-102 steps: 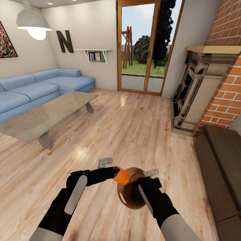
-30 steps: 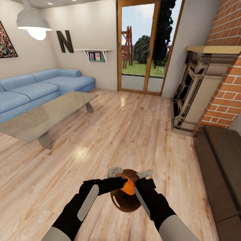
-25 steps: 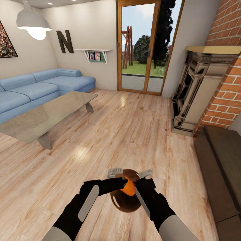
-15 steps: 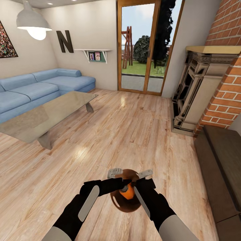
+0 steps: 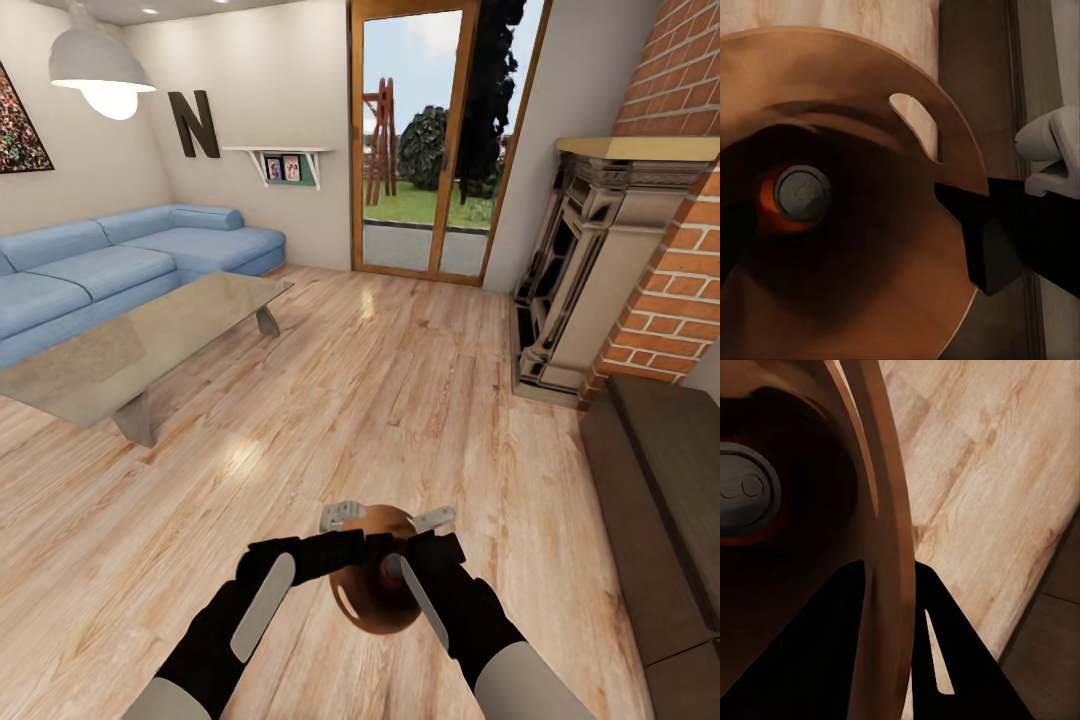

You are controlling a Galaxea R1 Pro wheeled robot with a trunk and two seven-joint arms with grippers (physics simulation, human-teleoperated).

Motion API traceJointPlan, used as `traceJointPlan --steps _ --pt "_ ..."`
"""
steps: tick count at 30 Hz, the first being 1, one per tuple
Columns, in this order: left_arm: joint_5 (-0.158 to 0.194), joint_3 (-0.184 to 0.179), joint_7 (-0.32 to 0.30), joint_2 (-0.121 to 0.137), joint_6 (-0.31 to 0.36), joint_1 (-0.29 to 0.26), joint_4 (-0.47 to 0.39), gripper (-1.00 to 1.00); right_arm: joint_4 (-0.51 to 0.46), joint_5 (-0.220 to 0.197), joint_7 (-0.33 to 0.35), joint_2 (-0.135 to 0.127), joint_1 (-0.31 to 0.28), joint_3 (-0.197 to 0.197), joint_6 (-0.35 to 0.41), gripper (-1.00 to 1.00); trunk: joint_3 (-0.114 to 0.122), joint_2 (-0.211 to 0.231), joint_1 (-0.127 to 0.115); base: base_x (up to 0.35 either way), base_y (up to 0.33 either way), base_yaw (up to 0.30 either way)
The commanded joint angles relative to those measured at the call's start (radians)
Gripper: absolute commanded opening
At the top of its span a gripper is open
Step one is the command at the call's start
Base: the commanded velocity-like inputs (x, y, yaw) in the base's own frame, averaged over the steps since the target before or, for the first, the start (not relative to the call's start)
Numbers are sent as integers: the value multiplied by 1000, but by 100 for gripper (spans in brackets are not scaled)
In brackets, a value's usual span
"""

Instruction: Put the three can of soda from the living room inside the tash can in the kitchen.

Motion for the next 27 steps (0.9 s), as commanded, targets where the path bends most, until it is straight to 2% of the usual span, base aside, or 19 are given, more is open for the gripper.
traceJointPlan --steps 1,4,8,10,12,14,19,20,23,27 --pt "0 1 -1 2 3 1 -8 100 -3 3 5 0 0 -1 -1 -100 0 0 0 0 0 0" --pt "1 4 -2 5 14 3 -51 100 -5 4 5 0 0 -4 -1 -100 0 0 0 0 0 0" --pt "2 5 -3 7 74 4 -145 100 -6 5 5 0 0 -8 -1 -100 0 0 0 0 0 0" --pt "3 8 -2 8 130 5 -228 100 -7 5 5 0 0 -9 -1 -100 0 0 0 0 0 0" --pt "5 12 -2 9 153 6 -257 100 -7 5 5 0 0 -9 -1 -100 0 0 0 0 0 0" --pt "5 34 -2 14 204 6 -290 100 -7 5 5 0 0 -9 -1 -100 0 0 0 0 0 0" --pt "1 89 2 24 263 6 -307 100 -7 5 5 0 0 -9 -1 -100 0 0 0 0 0 0" --pt "1 98 5 30 272 6 -308 100 -7 5 5 0 0 -10 -1 -100 0 0 0 0 0 0" --pt "1 151 19 84 299 5 -312 100 -7 5 5 0 0 -10 -1 -100 0 0 0 0 0 0" --pt "0 214 24 117 321 4 -313 100 -7 5 5 0 0 -10 -1 -100 0 0 0 0 0 0"
